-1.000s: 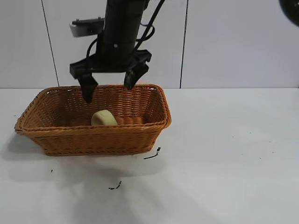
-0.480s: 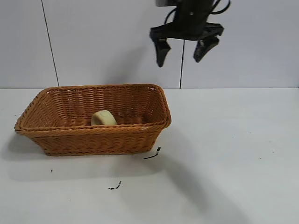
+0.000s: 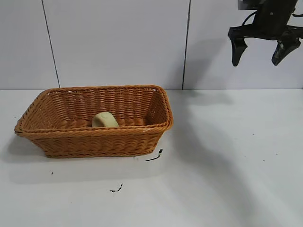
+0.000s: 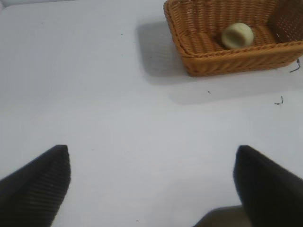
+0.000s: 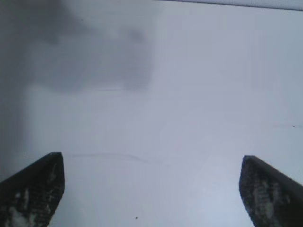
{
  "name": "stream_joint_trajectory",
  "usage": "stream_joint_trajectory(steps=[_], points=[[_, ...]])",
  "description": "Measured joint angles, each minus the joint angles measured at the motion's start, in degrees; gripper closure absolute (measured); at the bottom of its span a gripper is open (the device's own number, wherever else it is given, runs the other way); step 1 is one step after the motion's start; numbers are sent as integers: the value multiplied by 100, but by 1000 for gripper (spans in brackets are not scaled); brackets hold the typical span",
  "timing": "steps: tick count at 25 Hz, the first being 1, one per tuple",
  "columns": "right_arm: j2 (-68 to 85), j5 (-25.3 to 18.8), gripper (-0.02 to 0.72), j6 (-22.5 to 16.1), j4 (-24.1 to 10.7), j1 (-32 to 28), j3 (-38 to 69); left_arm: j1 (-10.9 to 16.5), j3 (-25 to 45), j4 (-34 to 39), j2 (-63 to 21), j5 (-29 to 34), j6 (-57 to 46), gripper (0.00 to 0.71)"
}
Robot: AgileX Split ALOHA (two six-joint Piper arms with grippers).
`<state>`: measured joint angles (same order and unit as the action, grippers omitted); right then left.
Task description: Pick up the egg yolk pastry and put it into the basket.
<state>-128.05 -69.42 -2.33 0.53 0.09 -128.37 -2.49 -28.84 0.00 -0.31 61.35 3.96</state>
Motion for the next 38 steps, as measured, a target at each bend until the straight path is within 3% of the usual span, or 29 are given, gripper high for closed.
stream_joint_trajectory(steps=[6,19,23,31,38], points=[[1711,5,10,0,44,121,1656,0,0,0,0,0,0,14],[6996,-5,10,180,48,153,6983,0,0,0,0,0,0,14],[8564,245,10,194,48,153,8180,0,0,0,0,0,0,14],[11261,909,10,437,33,153,9913,0,0,0,0,0,0,14],[12507,1032,10,449,33,153,10048,0,0,0,0,0,0,14]])
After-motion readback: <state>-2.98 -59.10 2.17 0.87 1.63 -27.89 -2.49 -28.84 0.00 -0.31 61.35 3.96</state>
